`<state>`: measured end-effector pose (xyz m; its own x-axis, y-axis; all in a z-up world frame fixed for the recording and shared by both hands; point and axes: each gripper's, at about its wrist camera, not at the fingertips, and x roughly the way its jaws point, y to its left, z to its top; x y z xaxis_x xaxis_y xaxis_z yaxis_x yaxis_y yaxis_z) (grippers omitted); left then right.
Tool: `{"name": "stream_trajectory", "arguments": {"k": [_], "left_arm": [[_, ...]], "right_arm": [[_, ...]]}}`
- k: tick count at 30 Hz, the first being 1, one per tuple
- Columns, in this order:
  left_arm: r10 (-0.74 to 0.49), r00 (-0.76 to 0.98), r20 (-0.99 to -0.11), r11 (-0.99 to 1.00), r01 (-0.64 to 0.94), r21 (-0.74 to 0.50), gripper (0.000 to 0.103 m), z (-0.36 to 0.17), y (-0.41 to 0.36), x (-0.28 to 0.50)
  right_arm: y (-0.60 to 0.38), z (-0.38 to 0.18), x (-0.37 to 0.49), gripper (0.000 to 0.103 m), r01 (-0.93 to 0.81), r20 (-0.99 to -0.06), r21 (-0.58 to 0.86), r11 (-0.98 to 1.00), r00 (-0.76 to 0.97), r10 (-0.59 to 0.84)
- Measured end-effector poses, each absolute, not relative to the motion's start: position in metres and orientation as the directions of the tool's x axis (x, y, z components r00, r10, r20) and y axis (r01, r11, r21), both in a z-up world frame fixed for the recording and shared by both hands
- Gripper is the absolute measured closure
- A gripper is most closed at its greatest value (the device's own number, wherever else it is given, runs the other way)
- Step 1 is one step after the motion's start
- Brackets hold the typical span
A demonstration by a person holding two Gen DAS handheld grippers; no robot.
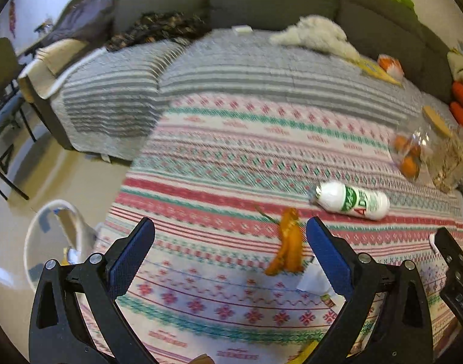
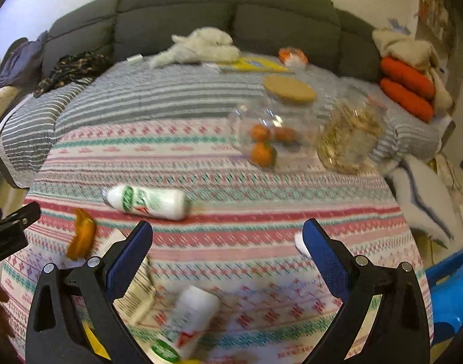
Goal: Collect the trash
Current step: 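Grasp the orange peel with the left tool while the right tool grasps the crumpled tissue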
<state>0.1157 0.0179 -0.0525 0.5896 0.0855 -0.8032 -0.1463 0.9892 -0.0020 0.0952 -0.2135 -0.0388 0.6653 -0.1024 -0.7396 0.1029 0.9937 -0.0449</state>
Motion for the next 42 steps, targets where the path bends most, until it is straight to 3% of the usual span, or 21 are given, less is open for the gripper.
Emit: {"name": "stream_trajectory", "arguments": {"k": [5,11,17,18,19,25,31,35,38,41,42], "left_arm": [[0.051,0.521,-0.852,0.994,-0.107,-0.006,0.007,-0.081,-0.001,0.131],[0.025,0.460,-0.887,0.995,-0.099,-0.023,0.015,-0.106,-0.014,0.150],[0.029,0.439,-0.898,0.995,-0.099,-0.016,0.052,-0.119,-0.015,0.157],[0.017,0.443,-0.896,0.996,-0.082,-0.021,0.069,-0.118,-0.016,0.157],[-0.001,0.445,-0.896,0.997,-0.067,-0.034,0.080,-0.116,-0.017,0.157],[-0.052,0.502,-0.863,0.994,-0.055,-0.091,0.081,-0.091,-0.011,0.146],[-0.113,0.553,-0.826,0.987,-0.034,-0.158,0.082,-0.063,-0.010,0.136],[-0.126,0.554,-0.823,0.987,-0.014,-0.161,0.082,-0.059,-0.015,0.133],[-0.126,0.546,-0.828,0.988,-0.009,-0.156,0.082,-0.062,-0.017,0.131],[-0.123,0.539,-0.833,0.988,-0.010,-0.153,0.082,-0.065,-0.015,0.132],[-0.121,0.538,-0.834,0.988,-0.013,-0.152,0.082,-0.065,-0.014,0.133]], "right_arm": [[-0.237,-0.055,0.089,0.007,0.121,-0.814,0.024,0.992,0.578,-0.051],[-0.254,-0.073,0.085,0.007,0.153,-0.871,0.116,0.981,0.491,0.027],[-0.248,-0.086,0.085,0.007,0.147,-0.895,0.143,0.979,0.442,0.064],[-0.246,-0.088,0.085,0.007,0.145,-0.897,0.149,0.978,0.436,0.072],[-0.246,-0.088,0.086,0.007,0.150,-0.897,0.155,0.976,0.437,0.075],[-0.289,-0.071,0.102,0.007,0.215,-0.869,0.144,0.966,0.494,0.020],[-0.347,-0.084,0.120,0.007,0.284,-0.889,0.268,0.921,0.442,0.122],[-0.348,-0.091,0.122,0.008,0.279,-0.897,0.257,0.925,0.424,0.122],[-0.345,-0.096,0.126,0.016,0.275,-0.894,0.242,0.931,0.435,0.105],[-0.343,-0.108,0.134,0.031,0.269,-0.903,0.240,0.933,0.414,0.113],[-0.341,-0.112,0.136,0.046,0.265,-0.905,0.233,0.936,0.412,0.109]]}}
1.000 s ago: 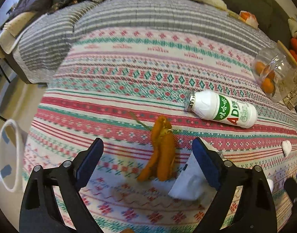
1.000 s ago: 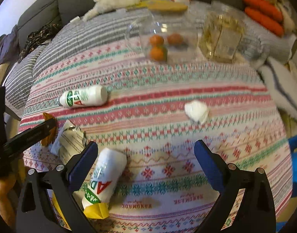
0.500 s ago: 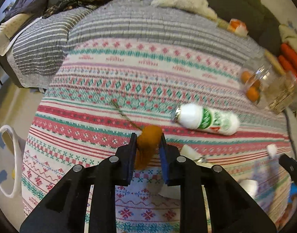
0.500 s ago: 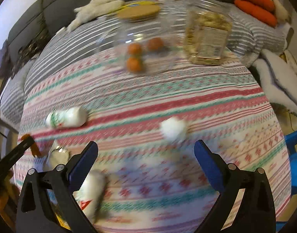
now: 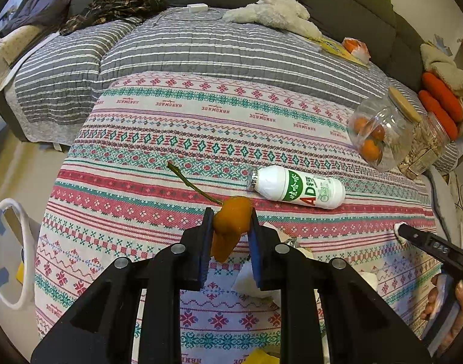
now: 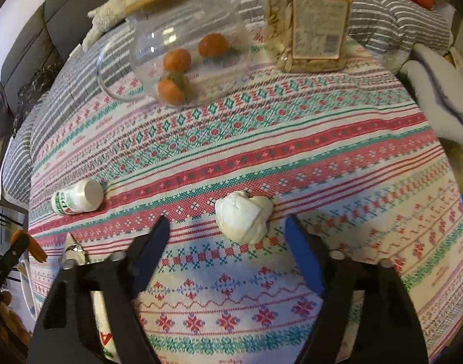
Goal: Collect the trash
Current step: 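Grasp the orange peel with the left tool while the right tool grasps the crumpled tissue, then carry the orange peel and tissue to the white bin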
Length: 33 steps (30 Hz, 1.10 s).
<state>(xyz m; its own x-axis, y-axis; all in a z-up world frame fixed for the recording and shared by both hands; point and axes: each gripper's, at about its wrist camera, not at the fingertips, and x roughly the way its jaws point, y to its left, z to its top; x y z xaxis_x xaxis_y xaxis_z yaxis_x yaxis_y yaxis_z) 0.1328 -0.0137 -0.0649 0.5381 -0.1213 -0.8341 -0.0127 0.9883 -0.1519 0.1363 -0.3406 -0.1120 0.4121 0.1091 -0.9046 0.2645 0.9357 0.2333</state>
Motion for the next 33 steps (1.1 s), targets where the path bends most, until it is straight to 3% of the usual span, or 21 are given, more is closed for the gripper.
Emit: {"name": "stream_trajectory", "arguments": {"k": [1,2,4,17,33], "left_arm": [[-0.121,0.538,-0.834,0.988,-0.015,-0.153,0.082,-0.064,-0.012,0.133],[-0.121,0.539,-0.833,0.988,-0.018,-0.155,0.082,-0.064,-0.011,0.132],[-0.125,0.544,-0.829,0.986,-0.021,-0.162,0.082,-0.061,-0.008,0.132],[-0.172,0.643,-0.746,0.974,-0.002,-0.227,0.082,-0.026,0.007,0.118],[-0.083,0.682,-0.727,0.975,-0.096,-0.201,0.082,-0.007,0.070,0.093]], "right_arm": [[-0.340,-0.115,0.138,0.060,0.260,-0.907,0.227,0.939,0.408,0.106],[-0.340,-0.116,0.138,0.080,0.262,-0.908,0.226,0.938,0.404,0.106],[-0.341,-0.115,0.137,0.082,0.275,-0.902,0.244,0.930,0.417,0.114],[-0.296,-0.022,0.117,0.083,0.132,-0.726,0.277,0.952,0.678,0.117],[-0.211,0.010,0.099,0.083,-0.020,-0.613,0.309,0.951,0.760,0.215]]}}
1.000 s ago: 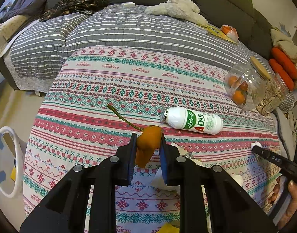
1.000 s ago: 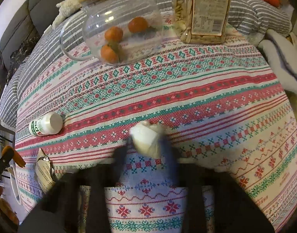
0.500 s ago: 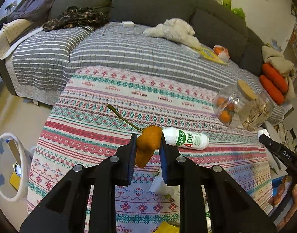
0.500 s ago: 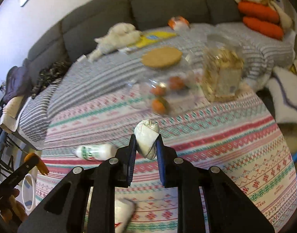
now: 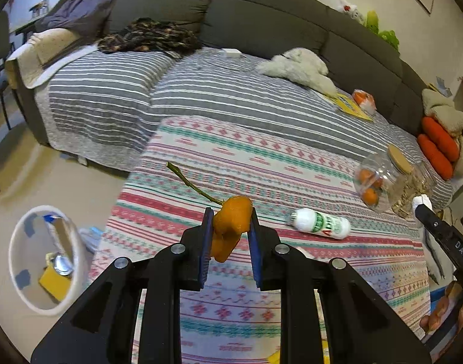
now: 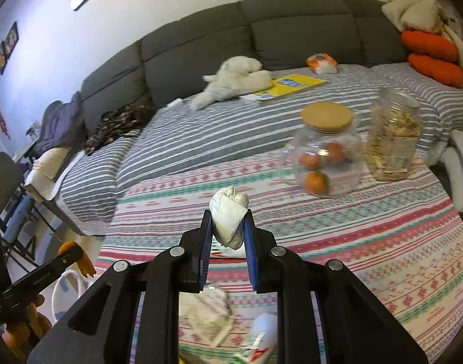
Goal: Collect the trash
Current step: 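Carry the orange peel and tissue to the white bin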
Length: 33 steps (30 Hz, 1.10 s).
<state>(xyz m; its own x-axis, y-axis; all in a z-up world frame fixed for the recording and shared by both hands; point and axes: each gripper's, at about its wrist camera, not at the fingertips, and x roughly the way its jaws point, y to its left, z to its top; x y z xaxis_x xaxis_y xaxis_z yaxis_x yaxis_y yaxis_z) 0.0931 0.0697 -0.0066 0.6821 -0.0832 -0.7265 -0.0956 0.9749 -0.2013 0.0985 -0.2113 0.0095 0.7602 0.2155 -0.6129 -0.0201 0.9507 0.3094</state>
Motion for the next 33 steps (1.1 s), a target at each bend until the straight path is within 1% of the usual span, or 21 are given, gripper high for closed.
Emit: {"name": "stream_trajectory", "arguments": {"k": [8,14,20,24,33], "left_arm": [[-0.012,0.690,-0.724,0.964,-0.185,-0.192,0.082,0.002,0.126,0.075],[0.030,0.689,-0.724,0.948,-0.249,-0.198,0.082,0.009,0.171,0.057],[0.080,0.678,-0.731,0.927,-0.321,-0.197,0.082,0.011,0.209,0.044],[0.127,0.664,-0.737,0.908,-0.376,-0.183,0.082,0.012,0.234,0.036],[0.156,0.646,-0.748,0.861,-0.459,-0.217,0.082,0.014,0.288,0.015]], "right_arm": [[-0.153,0.013,0.094,0.083,-0.132,-0.587,0.319,0.939,0.750,0.305],[-0.101,0.008,0.091,0.083,-0.218,-0.588,0.307,0.926,0.722,0.365],[-0.038,0.002,0.080,0.083,-0.321,-0.602,0.253,0.912,0.686,0.409],[0.004,-0.006,0.076,0.083,-0.370,-0.612,0.280,0.886,0.643,0.461],[0.104,-0.023,0.064,0.083,-0.493,-0.643,0.275,0.826,0.544,0.539]]}}
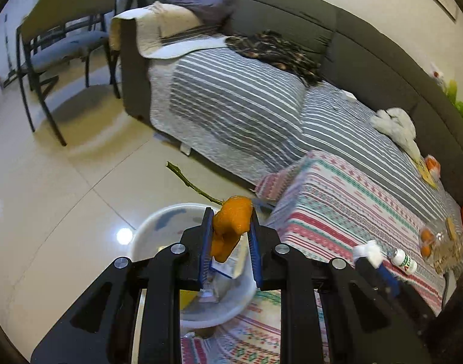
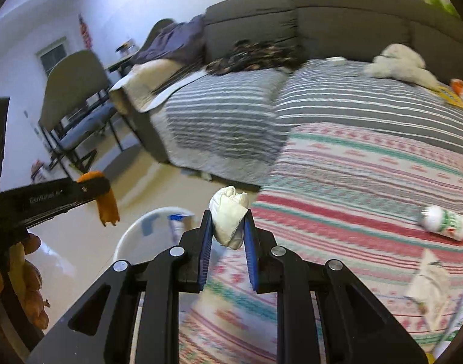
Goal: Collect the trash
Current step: 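Carry the orange peel and tissue to the white bin, then open both tools over the bin to drop the peel and tissue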
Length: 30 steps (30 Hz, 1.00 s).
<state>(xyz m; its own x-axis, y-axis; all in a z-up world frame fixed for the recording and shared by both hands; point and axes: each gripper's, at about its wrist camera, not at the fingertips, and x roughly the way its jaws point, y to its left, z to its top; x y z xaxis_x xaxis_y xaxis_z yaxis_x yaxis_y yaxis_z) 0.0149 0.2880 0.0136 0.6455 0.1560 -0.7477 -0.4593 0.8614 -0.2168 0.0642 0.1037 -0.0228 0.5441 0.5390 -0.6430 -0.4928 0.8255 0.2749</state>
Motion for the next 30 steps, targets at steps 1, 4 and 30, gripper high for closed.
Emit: {"name": "stream_trajectory", "arguments": {"k": [1,4,30], "left_arm": [[0.156,0.643,-0.750,0.856,-0.466,-0.221,0.082,0.013,0.292,0.013],[0.154,0.633,-0.759,0.844,-0.484,-0.232,0.081,0.011,0.306,0.010],[0.299,0.607,-0.737,0.758,-0.620,-0.203,0.027,0.021,0.367,-0.028]], "right_arm": [[0.111,-0.024,0.064,0.083,-0.499,-0.645,0.276,0.821,0.537,0.543],[0.136,-0.028,0.061,0.083,-0.520,-0.652,0.280,0.807,0.514,0.557],[0.217,-0.046,0.052,0.007,-0.488,-0.709,0.125,0.864,0.564,0.422]]}}
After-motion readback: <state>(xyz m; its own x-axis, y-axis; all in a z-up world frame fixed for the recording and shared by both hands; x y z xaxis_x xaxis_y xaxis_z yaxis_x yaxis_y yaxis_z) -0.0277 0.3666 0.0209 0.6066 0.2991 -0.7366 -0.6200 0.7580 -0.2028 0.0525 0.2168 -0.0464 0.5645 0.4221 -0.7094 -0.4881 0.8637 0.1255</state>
